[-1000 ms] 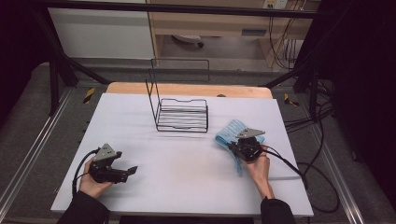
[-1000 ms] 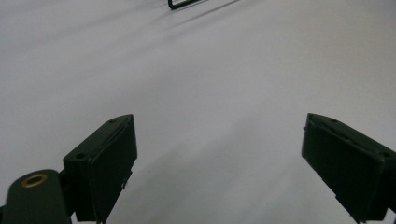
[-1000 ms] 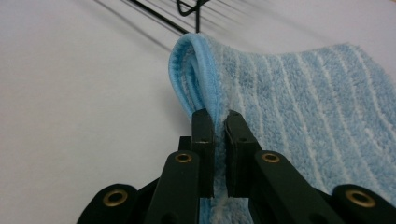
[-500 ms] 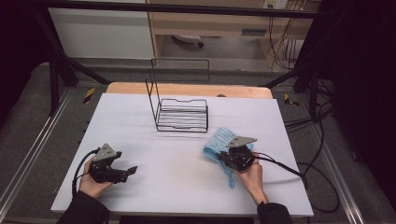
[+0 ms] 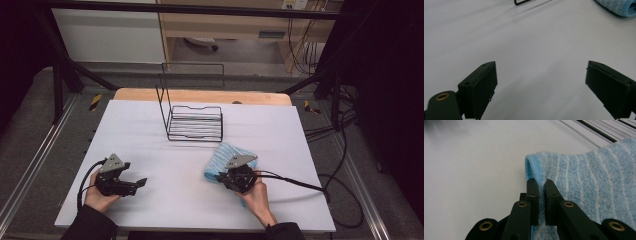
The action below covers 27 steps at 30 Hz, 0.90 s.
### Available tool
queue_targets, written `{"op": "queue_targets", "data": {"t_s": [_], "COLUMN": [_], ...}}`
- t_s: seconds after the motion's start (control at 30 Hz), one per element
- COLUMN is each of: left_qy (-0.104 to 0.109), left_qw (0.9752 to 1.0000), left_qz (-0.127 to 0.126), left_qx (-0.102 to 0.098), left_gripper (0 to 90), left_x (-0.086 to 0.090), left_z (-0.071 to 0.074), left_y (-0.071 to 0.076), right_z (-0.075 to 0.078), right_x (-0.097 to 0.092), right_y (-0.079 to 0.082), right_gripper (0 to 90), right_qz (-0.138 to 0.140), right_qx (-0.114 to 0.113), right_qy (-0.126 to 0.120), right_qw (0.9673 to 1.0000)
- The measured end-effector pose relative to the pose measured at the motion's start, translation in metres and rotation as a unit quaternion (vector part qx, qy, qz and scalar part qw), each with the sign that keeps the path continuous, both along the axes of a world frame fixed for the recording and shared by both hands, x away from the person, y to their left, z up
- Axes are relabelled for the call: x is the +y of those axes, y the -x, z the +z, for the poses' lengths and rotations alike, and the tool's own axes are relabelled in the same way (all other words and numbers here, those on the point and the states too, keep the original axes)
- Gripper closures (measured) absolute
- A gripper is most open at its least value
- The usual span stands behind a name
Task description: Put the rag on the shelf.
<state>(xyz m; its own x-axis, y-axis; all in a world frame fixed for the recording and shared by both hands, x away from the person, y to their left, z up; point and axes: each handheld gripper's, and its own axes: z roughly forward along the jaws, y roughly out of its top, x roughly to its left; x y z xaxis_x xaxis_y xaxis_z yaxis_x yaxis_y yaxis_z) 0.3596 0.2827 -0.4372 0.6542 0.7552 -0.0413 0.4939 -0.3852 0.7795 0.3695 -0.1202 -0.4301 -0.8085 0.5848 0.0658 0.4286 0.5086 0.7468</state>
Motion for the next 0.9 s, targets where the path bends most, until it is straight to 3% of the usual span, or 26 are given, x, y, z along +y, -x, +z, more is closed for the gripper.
{"op": "queue_targets", "data": {"t_s": [0.1, 0.2, 0.27, 0.4, 0.57, 0.77, 0.9], "left_qy": [0.0, 0.001, 0.0, 0.0, -0.003, -0.002, -0.002], "left_qw": [1.0, 1.0, 1.0, 1.0, 1.0, 1.0, 1.0], "left_qz": [0.0, 0.0, 0.0, 0.0, 0.0, 0.0, 0.0], "left_qx": [0.0, -0.001, -0.001, 0.0, -0.001, -0.001, 0.0], "left_gripper": [10.3, 10.4, 10.3, 10.3, 10.3, 10.3, 10.3], "left_x": [0.0, 0.0, 0.0, 0.0, -0.001, 0.0, -0.001], "left_z": [0.0, 0.0, 0.0, 0.0, 0.0, 0.0, 0.0], "left_y": [0.0, 0.0, 0.0, 0.0, 0.0, 0.0, 0.0], "right_z": [-0.001, -0.004, -0.007, -0.005, 0.003, -0.009, -0.015], "right_x": [0.0, -0.002, -0.003, -0.002, 0.006, 0.027, 0.031], "right_y": [0.001, 0.002, 0.002, 0.002, -0.003, -0.014, -0.021], "right_gripper": [84.7, 83.7, 81.7, 69.8, 61.5, 62.8, 73.3], "right_qz": [0.004, 0.006, 0.011, 0.013, 0.027, 0.038, 0.03], "right_qx": [0.0, -0.018, -0.013, -0.01, -0.034, -0.034, -0.035], "right_qy": [0.016, 0.066, 0.071, 0.055, 0.012, 0.049, 0.054], "right_qw": [0.9999, 0.9976, 0.9973, 0.9983, 0.999, 0.9975, 0.9975]}}
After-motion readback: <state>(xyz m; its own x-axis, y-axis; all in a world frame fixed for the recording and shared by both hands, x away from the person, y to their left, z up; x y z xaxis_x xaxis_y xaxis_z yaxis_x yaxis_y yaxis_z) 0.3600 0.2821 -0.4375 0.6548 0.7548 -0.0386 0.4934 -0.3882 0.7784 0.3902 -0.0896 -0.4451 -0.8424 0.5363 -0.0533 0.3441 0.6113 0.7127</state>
